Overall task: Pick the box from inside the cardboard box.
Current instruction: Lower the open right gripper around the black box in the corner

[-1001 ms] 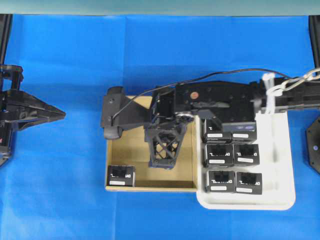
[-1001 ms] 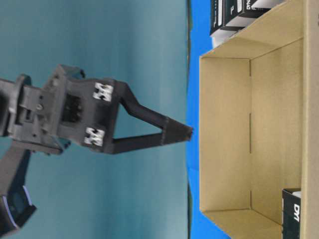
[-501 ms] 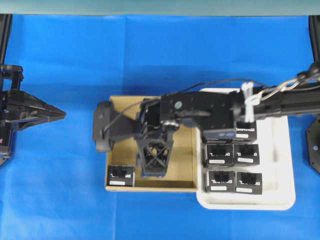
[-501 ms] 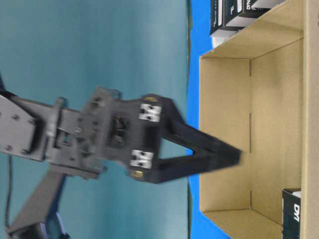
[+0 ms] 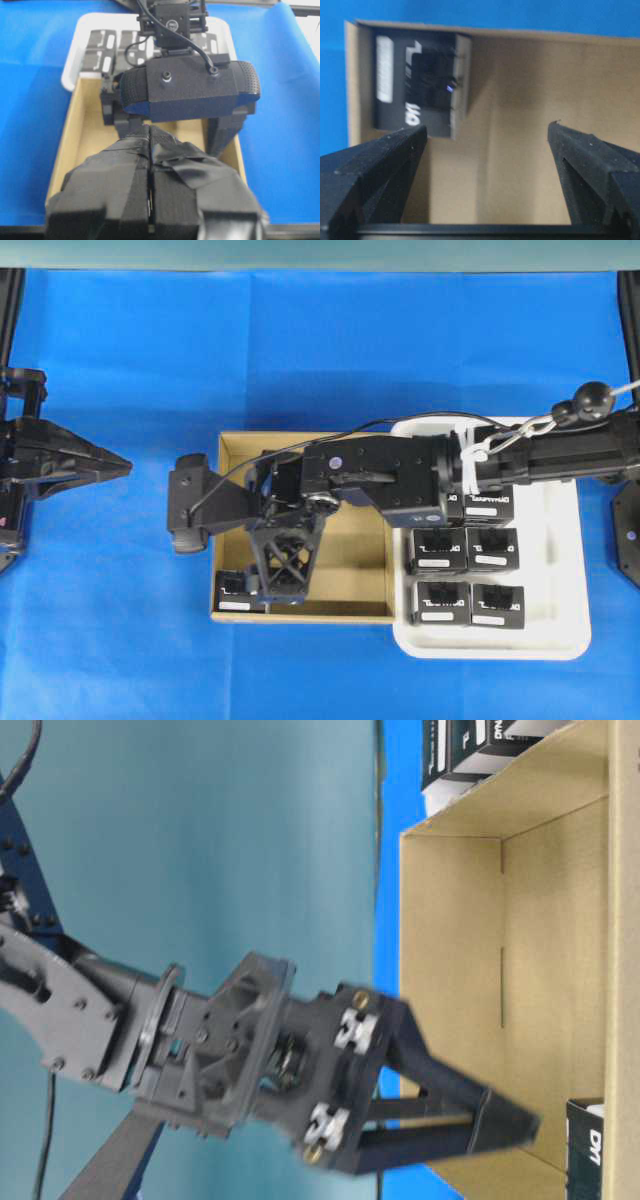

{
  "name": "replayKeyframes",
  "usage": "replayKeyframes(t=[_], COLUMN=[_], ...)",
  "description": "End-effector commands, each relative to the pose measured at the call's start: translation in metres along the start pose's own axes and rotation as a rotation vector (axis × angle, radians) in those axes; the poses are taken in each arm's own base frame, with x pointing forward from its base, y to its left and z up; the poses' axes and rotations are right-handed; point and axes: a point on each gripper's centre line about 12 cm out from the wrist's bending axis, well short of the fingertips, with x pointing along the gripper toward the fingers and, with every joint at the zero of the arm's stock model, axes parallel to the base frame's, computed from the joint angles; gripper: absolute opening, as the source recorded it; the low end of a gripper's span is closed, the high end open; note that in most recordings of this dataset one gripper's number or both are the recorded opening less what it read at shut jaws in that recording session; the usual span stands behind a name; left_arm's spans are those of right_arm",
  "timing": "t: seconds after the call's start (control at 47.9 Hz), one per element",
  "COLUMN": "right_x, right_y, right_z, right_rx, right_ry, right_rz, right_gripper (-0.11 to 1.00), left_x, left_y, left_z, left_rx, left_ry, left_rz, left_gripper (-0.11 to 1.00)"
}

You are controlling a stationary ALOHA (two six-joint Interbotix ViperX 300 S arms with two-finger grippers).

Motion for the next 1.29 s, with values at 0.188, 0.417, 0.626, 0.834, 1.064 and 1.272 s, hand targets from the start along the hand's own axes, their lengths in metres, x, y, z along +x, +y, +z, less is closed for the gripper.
replayKeyframes(t=[0.188,0.417,0.626,0.834,1.064,1.272], right_x=[0.012,0.021,0.024,0.029,0.035,0.039], right_y=[0.008,0.01,0.011,0.021,0.021,0.015], right_z=[0.009,0.016,0.018,0.017,0.015,0.012], right_rx=[0.017,0.027,0.027,0.024,0.025,0.034], right_ry=[-0.014,-0.024,-0.022,-0.014,-0.003,0.009], right_rz=[0.03,0.045,0.048,0.068,0.068,0.063], right_gripper=[1.0,1.0,1.0,1.0,1.0,1.0], left_x=[0.001,0.001,0.001,0.001,0.001,0.001], left_y=[0.0,0.0,0.001,0.001,0.001,0.001], left_z=[0.006,0.006,0.006,0.004,0.003,0.003], left_rx=[-0.008,-0.011,-0.01,-0.011,-0.013,-0.013], left_ry=[-0.014,-0.012,-0.012,-0.009,-0.005,-0.006], left_rz=[0.003,0.003,0.003,0.004,0.006,0.006], left_gripper=[-0.07,-0.07,-0.07,-0.07,-0.07,-0.07])
